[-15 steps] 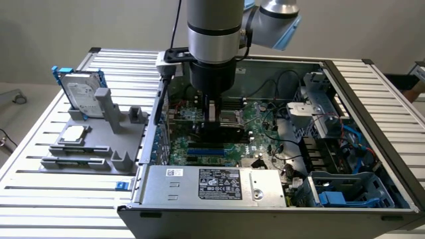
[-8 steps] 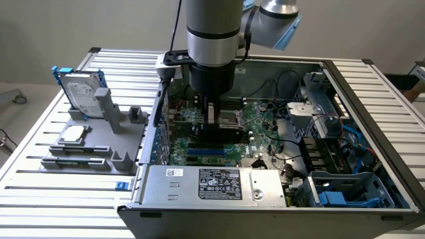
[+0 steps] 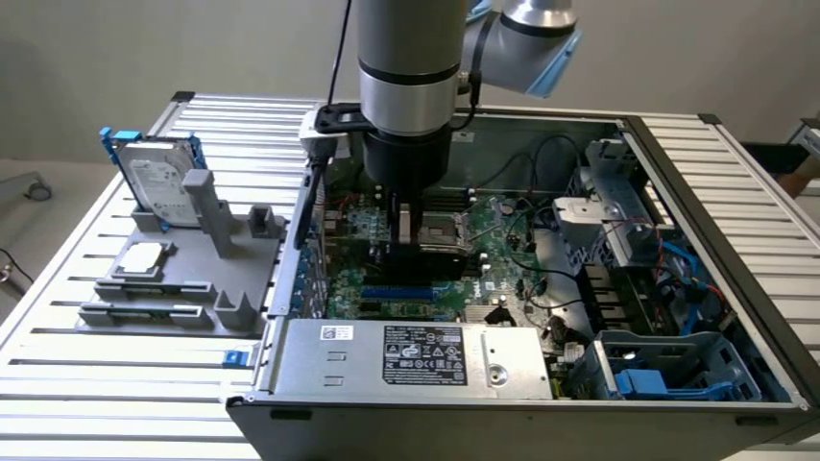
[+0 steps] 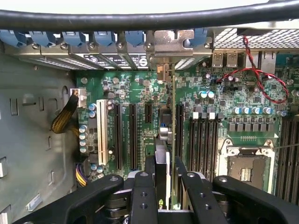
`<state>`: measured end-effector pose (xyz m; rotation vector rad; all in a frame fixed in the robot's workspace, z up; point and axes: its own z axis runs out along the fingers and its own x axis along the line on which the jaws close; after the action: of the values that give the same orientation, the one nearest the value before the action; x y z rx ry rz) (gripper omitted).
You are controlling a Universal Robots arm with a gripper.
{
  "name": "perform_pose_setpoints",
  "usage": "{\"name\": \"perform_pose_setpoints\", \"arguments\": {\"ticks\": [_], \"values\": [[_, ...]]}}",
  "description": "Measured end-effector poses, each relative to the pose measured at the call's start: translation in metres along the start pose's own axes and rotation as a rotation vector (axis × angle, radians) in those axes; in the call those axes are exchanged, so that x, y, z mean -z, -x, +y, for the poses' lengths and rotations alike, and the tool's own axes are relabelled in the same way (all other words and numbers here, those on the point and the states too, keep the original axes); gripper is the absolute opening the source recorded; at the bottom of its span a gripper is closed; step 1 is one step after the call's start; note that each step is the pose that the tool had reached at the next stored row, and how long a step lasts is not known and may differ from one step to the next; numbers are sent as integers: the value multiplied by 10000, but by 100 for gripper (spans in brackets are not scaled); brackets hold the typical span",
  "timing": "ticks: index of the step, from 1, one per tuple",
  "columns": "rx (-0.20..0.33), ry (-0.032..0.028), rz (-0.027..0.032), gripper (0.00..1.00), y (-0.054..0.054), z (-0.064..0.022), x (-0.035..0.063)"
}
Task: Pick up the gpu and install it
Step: 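Insert the gpu into the slot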
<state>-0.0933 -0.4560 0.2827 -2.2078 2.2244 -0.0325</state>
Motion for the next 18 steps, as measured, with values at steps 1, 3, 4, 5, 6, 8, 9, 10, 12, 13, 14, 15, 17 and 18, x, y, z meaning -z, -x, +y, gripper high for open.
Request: {"name": "perform_pose_setpoints", "arguments": {"ticks": [1,3,4,5,6,8,9,10,12,13,14,15,17,18], "values": [[-6,0,-1,27,0,0,-7],[-14,-1,-4,27,0,1,-22],[-16,0,-4,27,0,2,-29],[-17,0,-5,27,0,2,-35],[-18,0,-6,27,0,2,-41],[-19,0,-8,27,-2,3,-53],[-19,0,-9,27,-3,3,-59],[-18,1,-9,27,-4,3,-66],[-18,0,-10,27,-5,4,-80],[-18,1,-10,27,-6,4,-88],[-18,0,-11,27,-6,4,-96],[-18,0,-12,27,-6,4,-104],[-18,0,-12,27,-7,5,-118],[-18,0,-13,27,-8,5,-124]]}}
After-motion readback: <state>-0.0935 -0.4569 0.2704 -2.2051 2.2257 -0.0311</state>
